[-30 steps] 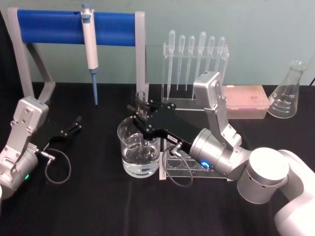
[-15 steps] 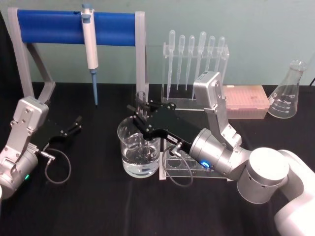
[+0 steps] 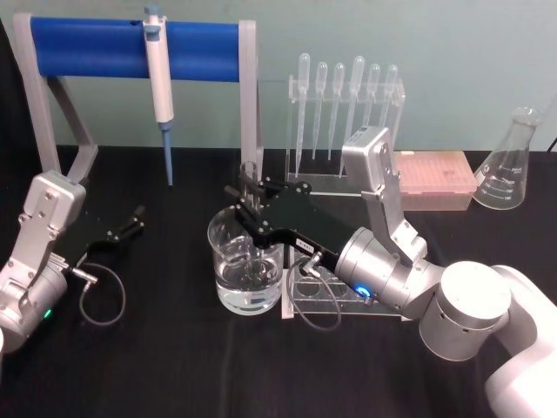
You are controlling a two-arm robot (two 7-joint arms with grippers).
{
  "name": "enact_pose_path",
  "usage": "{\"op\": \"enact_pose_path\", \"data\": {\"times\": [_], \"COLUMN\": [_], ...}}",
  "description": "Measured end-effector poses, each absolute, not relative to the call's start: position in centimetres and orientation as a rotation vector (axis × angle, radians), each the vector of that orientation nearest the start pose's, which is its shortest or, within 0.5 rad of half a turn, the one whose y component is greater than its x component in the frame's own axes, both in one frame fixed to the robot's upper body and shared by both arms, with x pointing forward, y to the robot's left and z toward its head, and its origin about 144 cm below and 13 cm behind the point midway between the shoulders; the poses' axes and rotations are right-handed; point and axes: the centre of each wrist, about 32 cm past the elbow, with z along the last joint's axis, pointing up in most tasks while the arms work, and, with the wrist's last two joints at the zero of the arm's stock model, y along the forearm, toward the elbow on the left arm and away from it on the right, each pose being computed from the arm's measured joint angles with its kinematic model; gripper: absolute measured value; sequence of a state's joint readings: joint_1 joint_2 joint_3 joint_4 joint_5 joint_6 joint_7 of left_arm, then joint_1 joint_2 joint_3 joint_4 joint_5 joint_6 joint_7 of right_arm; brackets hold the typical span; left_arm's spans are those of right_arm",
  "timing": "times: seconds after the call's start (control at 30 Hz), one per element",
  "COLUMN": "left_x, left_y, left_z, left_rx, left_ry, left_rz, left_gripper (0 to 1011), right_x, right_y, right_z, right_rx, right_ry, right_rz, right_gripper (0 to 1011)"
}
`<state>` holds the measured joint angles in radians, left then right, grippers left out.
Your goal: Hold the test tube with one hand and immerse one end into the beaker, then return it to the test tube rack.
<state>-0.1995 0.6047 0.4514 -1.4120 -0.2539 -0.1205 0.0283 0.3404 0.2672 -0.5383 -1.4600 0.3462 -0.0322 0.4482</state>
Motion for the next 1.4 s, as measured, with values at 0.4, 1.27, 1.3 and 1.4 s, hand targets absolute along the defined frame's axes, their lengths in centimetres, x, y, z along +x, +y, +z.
{"op": "enact_pose_path", "data": {"times": [0.4,1.27,1.3,1.4], "left_x": [48.86,48.86,48.86,48.86], "left_y": [30.97,30.96,30.97,30.97], "left_z": [113.98,113.98,113.98,113.98], "left_rx": [0.305,0.304,0.304,0.304], "left_ry": [-0.285,-0.285,-0.285,-0.285], "left_rz": [1.248,1.248,1.248,1.248], "left_gripper": [1000,1000,1000,1000], "right_x": [51.68,51.68,51.68,51.68], "right_y": [-15.44,-15.44,-15.44,-15.44], "right_z": [118.94,118.94,118.94,118.94], "right_rx": [0.031,0.031,0.031,0.031], "right_ry": [-0.100,-0.100,-0.100,-0.100], "right_rz": [-0.641,-0.641,-0.641,-0.641], "right_gripper": [224,225,225,224]}}
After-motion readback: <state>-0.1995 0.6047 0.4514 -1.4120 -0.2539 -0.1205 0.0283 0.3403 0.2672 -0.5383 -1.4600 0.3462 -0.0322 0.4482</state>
